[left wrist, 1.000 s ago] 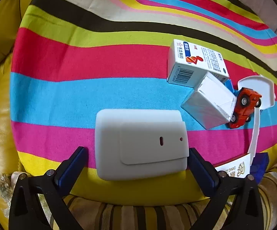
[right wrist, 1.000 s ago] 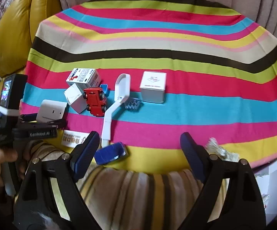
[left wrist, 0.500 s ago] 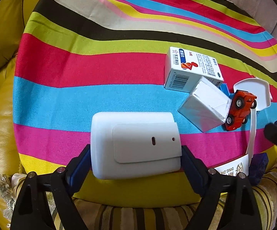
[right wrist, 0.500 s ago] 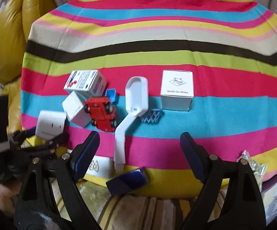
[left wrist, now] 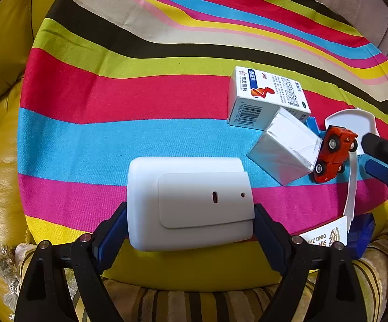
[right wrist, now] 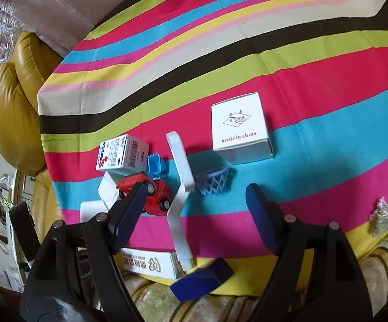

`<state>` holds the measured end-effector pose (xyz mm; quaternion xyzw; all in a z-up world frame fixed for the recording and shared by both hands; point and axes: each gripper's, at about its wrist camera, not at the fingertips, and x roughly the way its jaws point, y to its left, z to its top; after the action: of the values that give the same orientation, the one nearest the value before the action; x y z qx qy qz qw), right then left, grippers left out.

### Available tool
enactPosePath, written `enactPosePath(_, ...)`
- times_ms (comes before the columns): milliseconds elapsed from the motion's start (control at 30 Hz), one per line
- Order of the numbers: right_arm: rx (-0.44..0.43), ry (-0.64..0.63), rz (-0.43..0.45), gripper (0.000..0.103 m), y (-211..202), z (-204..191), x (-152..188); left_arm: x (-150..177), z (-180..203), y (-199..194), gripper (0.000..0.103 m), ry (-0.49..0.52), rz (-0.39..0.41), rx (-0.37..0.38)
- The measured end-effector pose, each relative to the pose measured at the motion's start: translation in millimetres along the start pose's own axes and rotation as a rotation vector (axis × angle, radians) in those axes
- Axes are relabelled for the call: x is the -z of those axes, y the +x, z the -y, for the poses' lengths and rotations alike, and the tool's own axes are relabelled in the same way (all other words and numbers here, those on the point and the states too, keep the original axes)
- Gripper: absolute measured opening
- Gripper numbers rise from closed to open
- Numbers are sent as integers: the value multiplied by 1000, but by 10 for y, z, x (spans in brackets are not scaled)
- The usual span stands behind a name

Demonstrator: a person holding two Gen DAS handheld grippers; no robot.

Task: Organize rigid objects
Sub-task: 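Grasp the white basketball-hoop toy with the right gripper while the left holds the case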

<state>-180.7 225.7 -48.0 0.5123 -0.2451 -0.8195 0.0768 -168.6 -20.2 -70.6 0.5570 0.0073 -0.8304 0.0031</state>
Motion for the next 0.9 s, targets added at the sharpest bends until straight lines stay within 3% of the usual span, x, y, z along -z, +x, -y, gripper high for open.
enactPosePath(67, -1, 9, -7, 79, 19, 23, -9, 5, 20, -11, 88, -2, 2, 4)
enactPosePath(233, -5, 23, -14, 67, 93, 30, -22, 9, 19, -18, 88, -2, 9, 17)
enactPosePath(400, 3, 19, -19, 45, 119, 36, -20, -28, 4, -12, 88, -7, 23, 31)
enactPosePath(633, 14, -29, 9, 44, -5, -27, 48, 20, -116, -199, 88, -48, 85, 81)
enactPosePath(900, -13, -73, 128, 44, -406, -78, 159, 184, -218, -601, 88, -124, 183, 124)
